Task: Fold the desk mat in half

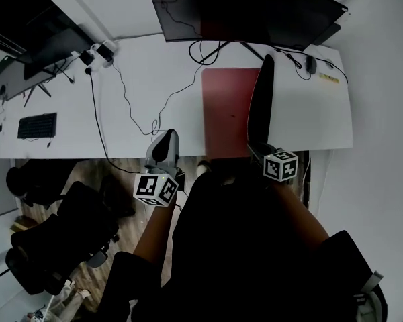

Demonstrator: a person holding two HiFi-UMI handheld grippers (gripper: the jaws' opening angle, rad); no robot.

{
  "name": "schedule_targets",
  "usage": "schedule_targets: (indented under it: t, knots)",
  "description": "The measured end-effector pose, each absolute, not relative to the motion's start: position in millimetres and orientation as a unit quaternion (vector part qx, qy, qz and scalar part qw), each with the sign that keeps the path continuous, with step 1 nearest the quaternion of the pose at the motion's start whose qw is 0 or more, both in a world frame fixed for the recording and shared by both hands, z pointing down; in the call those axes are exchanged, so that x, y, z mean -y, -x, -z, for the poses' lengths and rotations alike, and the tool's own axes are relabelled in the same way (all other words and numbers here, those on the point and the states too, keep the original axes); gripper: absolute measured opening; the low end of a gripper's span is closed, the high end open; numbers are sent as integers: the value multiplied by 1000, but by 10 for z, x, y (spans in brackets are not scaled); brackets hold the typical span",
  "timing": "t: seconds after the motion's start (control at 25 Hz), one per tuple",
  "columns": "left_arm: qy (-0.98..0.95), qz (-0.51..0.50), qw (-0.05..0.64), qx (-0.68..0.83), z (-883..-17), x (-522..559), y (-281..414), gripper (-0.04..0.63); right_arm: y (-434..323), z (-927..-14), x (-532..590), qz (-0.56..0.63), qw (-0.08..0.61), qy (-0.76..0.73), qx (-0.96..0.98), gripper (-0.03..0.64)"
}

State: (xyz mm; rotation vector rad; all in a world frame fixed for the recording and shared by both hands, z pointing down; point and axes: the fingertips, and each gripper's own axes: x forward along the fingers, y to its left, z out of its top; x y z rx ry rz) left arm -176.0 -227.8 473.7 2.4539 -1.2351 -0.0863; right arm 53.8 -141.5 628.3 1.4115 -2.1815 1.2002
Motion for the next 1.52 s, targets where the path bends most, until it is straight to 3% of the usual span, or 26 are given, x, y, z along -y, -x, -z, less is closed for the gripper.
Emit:
schedule_targets:
  t: [1.32, 1.52]
  knots:
    - [-829, 46, 239, 504, -4985, 1799, 2705, 23, 840, -6846, 1371, -388, 263, -355, 809, 11]
    - [-830, 43, 235, 503, -4985, 1763, 2669, 23, 876, -6879, 1367, -429, 240, -352, 796, 11]
